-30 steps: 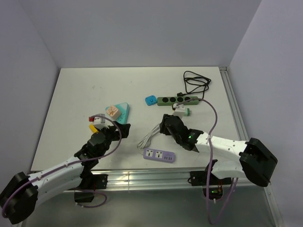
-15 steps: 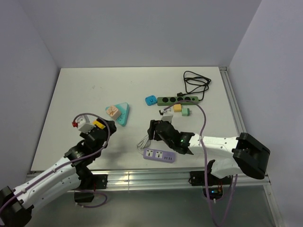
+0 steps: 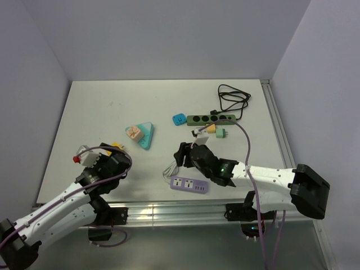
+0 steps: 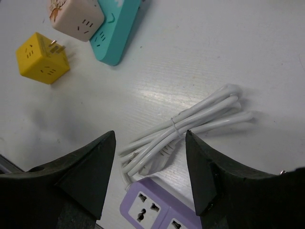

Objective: Insert the plug
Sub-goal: Pick up the plug from the center of the board.

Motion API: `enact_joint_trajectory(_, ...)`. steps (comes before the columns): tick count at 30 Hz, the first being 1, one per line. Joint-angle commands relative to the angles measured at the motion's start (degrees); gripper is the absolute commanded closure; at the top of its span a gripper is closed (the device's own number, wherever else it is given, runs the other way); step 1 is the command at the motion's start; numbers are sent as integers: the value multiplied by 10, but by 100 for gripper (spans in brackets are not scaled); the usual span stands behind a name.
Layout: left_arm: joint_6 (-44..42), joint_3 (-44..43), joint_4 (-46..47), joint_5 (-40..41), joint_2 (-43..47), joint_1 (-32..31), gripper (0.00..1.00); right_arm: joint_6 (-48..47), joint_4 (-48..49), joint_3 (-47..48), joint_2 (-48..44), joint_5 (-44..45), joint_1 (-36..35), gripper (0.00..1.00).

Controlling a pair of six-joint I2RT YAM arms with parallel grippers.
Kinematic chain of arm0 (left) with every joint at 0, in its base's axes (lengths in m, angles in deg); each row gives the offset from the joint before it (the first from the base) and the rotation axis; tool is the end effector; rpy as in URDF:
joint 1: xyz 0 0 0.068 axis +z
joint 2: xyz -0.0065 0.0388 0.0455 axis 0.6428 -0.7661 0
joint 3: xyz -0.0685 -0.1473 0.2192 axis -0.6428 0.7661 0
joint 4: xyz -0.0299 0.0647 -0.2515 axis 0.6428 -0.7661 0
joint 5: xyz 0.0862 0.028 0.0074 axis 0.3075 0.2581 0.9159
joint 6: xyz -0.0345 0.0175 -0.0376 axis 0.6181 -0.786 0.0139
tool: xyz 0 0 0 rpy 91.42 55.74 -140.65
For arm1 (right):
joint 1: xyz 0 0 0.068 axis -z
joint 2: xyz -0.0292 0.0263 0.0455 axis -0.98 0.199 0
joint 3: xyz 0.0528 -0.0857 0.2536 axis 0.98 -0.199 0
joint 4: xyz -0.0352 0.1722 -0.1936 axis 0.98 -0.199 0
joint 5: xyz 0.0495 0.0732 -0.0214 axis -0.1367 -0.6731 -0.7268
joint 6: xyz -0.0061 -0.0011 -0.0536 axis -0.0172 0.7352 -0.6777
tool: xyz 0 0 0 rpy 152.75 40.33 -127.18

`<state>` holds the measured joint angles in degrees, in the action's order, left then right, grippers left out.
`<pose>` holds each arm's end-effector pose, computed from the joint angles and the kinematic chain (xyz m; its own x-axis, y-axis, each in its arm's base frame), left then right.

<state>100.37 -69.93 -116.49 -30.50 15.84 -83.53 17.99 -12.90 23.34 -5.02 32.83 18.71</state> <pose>0.1112 -0.0643 0.2086 -0.0161 -0.7255 -0.6881 -0.5893 0.5628 -0.5796 0.1397 0.2116 0.2162 -0.5624 0.1457 -0.8139 -0.3448 0.8533 0.3910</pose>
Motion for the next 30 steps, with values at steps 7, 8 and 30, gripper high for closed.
enact_joint_trajectory(7,-68,5,77,-19,5,66,1,1,28,-21,-18,-15,-4,32)
enact_joint_trajectory(8,-89,8,99,-39,-4,96,0,2,29,-24,-21,-16,-5,32)
enact_joint_trajectory(30,-261,3,336,-282,-214,293,1,8,20,-45,-42,-9,-9,32)
